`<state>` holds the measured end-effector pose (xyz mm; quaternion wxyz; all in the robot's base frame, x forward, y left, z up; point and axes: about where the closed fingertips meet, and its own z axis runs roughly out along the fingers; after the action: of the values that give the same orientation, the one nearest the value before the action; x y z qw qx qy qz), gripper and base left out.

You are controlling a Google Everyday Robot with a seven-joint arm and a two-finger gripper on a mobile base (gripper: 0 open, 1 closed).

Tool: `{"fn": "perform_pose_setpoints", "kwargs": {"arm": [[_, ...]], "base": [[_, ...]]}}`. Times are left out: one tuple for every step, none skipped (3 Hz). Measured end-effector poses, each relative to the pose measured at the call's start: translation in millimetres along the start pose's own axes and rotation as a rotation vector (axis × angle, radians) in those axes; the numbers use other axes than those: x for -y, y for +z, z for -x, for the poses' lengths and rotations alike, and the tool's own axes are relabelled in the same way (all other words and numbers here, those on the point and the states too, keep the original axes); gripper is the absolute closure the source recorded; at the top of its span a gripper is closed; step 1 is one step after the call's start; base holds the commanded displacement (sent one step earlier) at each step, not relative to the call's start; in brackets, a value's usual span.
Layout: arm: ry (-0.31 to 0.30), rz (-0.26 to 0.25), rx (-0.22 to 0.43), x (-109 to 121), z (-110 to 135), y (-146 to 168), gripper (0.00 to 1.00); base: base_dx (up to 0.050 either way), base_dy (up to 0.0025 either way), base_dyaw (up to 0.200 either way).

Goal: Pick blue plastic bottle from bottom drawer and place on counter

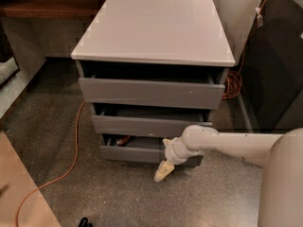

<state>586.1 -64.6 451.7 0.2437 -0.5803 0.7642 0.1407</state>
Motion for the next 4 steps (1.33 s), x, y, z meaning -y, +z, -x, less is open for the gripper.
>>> {"fn": "perform_pose_setpoints", "kwargs": {"arm": [[0.011, -0.008, -0.011, 2, -20, 14, 0.0], [0.02, -0.021, -0.004, 5, -40, 27, 0.0], [0.029, -0.034, 0.004, 12, -65, 42, 0.0], [0.024, -0.042, 0.007, 19, -84, 55, 0.0]], "base": [[0.0, 0.0, 0.0], [0.0, 0.0, 0.0], [0.0, 0.0, 0.0], [0.0, 0.0, 0.0]]}}
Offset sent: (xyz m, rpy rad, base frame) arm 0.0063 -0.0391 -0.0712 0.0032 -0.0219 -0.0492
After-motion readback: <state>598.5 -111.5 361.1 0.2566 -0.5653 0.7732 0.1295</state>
